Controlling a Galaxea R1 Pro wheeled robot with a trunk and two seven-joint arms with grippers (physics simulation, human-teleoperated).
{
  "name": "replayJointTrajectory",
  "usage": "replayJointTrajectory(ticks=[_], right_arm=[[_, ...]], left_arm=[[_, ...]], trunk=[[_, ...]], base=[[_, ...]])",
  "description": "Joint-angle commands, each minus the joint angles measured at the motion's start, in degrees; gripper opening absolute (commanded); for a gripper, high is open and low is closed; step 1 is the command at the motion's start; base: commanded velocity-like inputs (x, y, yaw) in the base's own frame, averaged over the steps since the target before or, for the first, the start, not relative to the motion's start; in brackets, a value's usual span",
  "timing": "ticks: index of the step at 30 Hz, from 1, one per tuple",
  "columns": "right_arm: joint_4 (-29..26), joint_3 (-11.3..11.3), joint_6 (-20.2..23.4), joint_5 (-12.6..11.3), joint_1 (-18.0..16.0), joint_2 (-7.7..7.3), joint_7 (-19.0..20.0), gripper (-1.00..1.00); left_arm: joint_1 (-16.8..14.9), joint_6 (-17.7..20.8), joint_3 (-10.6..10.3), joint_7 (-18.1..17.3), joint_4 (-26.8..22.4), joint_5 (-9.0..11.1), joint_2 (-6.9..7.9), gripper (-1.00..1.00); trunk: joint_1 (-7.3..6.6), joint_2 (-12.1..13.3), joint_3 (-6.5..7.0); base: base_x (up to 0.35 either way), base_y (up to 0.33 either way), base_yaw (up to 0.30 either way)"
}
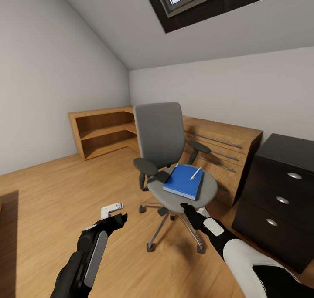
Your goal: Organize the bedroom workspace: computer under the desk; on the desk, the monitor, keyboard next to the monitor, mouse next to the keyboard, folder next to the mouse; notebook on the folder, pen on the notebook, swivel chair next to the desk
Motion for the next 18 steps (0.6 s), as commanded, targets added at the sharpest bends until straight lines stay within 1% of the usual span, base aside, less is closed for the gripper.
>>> replayJointTrajectory(ticks=[1, 7, 18], right_arm=[[0.0, -0.2, 0.2, -0.1, 0.0, 0.01, 0.1, 1.0], [0.0, -0.2, 0.2, -0.1, 0.0, 0.0, 0.2, 1.0], [0.0, -0.2, 0.2, -0.1, 0.0, 0.0, 0.2, 1.0]], left_arm=[[0.0, 0.2, 0.1, 0.4, 0.0, 0.6, -0.04, 1.0], [0.0, 0.2, 0.1, 0.4, 0.0, 0.6, -0.03, 1.0], [0.0, 0.2, 0.1, 0.5, 0.0, 0.6, -0.03, 1.0]], trunk=[[0.01, 0.0, -0.06], [0.01, 0.0, -0.06], [0.01, 0.0, -0.06]], base=[[0.234, -0.072, 0.0], [0.208, -0.073, 0.0], [0.165, -0.073, 0.0]])
